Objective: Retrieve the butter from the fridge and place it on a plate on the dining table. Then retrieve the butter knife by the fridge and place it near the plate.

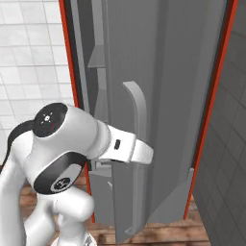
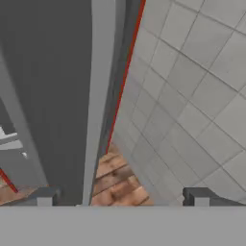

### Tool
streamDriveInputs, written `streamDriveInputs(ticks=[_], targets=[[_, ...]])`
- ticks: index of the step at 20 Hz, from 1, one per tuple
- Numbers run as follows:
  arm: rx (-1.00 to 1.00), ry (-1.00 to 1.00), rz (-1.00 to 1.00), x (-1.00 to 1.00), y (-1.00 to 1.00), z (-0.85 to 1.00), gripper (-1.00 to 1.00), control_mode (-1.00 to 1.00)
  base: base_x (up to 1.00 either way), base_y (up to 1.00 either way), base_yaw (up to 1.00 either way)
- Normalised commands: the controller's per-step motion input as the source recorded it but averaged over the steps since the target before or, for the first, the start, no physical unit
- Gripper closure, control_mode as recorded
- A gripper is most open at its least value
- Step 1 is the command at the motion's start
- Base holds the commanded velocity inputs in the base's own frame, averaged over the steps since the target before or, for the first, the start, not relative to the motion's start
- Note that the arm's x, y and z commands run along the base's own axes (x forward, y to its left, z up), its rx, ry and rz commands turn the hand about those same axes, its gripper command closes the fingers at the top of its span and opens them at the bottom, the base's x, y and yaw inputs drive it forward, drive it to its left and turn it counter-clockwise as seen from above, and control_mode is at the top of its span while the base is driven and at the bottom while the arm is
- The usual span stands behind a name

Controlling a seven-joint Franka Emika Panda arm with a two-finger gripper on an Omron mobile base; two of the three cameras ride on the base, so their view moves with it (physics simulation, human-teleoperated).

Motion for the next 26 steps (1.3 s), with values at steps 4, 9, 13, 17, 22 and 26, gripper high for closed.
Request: streamDriveInputs(ticks=[4,9,13,17,22,26], targets=[[-0.35,0.33,-0.36,-0.08,0.70,0.01,-1.00,-1.00,0.00,0.00,0.00],[-0.44,0.42,-0.16,0.11,1.00,0.00,-1.00,-1.00,0.00,0.00,0.00],[-0.30,0.40,-0.05,0.36,0.91,0.00,-1.00,-1.00,0.00,0.00,0.00],[-0.17,0.26,0.02,0.57,0.61,-0.26,-1.00,-1.00,0.00,0.00,0.00],[-0.05,0.07,0.13,0.50,0.08,-0.42,-1.00,-1.00,0.00,0.00,0.00],[0.00,0.00,0.13,0.54,0.00,-0.47,-1.00,-1.00,0.00,0.00,0.00]])
